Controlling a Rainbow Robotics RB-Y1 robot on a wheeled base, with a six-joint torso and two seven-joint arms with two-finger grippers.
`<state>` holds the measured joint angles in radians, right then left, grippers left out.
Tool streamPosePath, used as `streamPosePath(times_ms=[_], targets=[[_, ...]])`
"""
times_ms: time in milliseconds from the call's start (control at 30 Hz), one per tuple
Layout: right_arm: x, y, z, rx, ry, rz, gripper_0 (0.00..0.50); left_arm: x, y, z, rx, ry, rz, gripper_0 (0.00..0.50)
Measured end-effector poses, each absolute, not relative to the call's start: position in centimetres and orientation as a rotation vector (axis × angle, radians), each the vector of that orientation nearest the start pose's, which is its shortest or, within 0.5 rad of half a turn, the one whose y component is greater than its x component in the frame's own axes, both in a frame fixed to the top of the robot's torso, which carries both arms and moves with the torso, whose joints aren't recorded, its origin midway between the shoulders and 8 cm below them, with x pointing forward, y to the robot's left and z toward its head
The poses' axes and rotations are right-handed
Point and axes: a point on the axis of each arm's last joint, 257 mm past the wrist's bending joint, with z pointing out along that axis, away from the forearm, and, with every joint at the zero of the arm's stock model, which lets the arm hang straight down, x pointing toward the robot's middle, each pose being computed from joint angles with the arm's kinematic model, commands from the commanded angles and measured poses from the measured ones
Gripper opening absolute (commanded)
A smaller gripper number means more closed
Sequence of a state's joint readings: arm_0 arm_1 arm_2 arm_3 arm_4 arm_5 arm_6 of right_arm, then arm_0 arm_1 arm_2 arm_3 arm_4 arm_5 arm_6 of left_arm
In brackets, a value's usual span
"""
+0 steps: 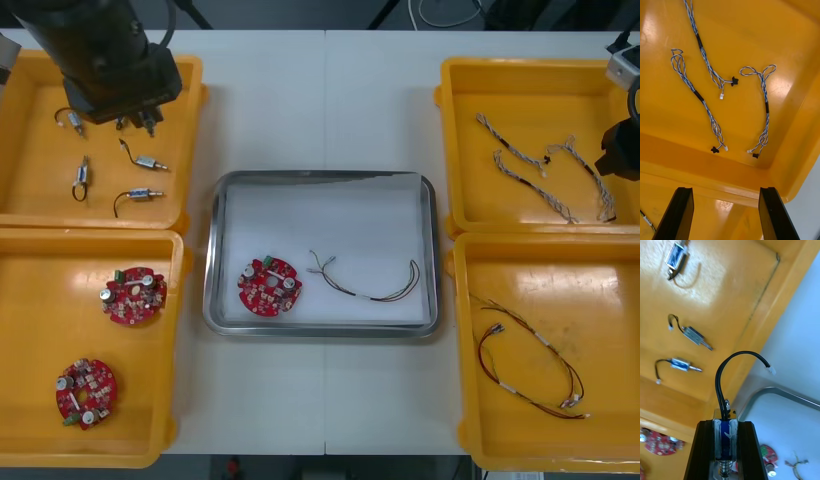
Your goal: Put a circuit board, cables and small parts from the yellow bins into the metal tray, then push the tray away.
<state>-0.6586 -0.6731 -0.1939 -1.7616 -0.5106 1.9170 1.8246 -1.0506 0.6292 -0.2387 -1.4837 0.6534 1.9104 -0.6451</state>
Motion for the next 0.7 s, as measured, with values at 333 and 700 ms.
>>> streamPosePath(times_ms=[333, 700], targets=[[49.9, -40.2, -12.4, -0.358, 2.695, -0.221, 0.500, 52.0, 17.1, -11.2, -0.429, 2.647, -0.069, 0.000], [52.9, -42.9, -13.5, -0.455, 2.680, -0.271, 0.500, 51.4, 14.3, -17.3, -0.267, 2.630, -0.080, 0.001]])
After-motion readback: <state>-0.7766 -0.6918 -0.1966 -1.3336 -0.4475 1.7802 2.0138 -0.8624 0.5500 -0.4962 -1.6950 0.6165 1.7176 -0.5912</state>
